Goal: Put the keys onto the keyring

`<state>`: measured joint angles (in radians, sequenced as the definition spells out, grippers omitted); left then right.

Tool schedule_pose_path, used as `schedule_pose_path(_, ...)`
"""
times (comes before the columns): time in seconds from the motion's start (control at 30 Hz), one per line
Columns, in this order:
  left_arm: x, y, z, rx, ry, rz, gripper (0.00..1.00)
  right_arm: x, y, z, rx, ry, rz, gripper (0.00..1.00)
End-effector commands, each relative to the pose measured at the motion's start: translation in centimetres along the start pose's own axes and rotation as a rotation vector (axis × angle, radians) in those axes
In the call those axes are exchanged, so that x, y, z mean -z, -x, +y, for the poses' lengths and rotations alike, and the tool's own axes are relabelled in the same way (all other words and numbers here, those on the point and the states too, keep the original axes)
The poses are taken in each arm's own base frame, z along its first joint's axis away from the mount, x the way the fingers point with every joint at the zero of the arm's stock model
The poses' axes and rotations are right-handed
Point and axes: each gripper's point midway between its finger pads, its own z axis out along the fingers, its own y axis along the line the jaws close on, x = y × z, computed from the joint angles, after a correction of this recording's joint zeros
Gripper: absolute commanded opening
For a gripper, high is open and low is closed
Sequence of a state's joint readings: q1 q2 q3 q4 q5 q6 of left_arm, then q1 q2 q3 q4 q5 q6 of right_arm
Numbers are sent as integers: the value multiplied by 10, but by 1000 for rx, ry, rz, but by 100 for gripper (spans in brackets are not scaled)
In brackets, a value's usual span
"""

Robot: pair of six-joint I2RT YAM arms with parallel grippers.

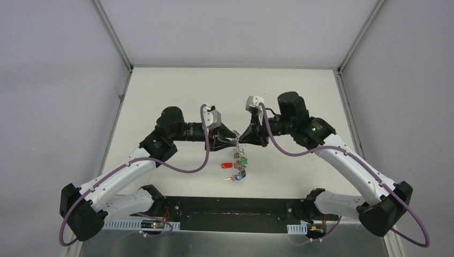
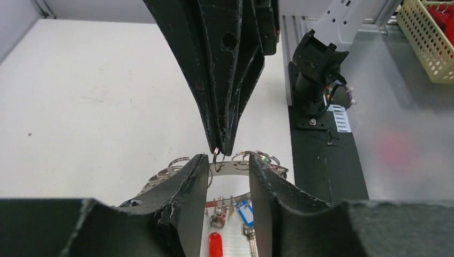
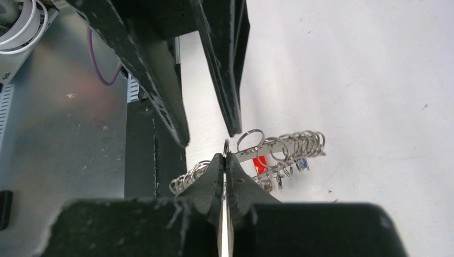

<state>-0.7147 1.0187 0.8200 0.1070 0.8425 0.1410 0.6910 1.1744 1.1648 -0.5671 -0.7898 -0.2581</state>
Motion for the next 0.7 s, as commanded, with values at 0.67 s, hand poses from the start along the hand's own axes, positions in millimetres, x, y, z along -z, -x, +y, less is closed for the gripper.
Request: schedule_pose_path(0.67, 30, 29, -10, -95, 134, -169, 42, 20, 80, 36, 290, 77, -504, 0)
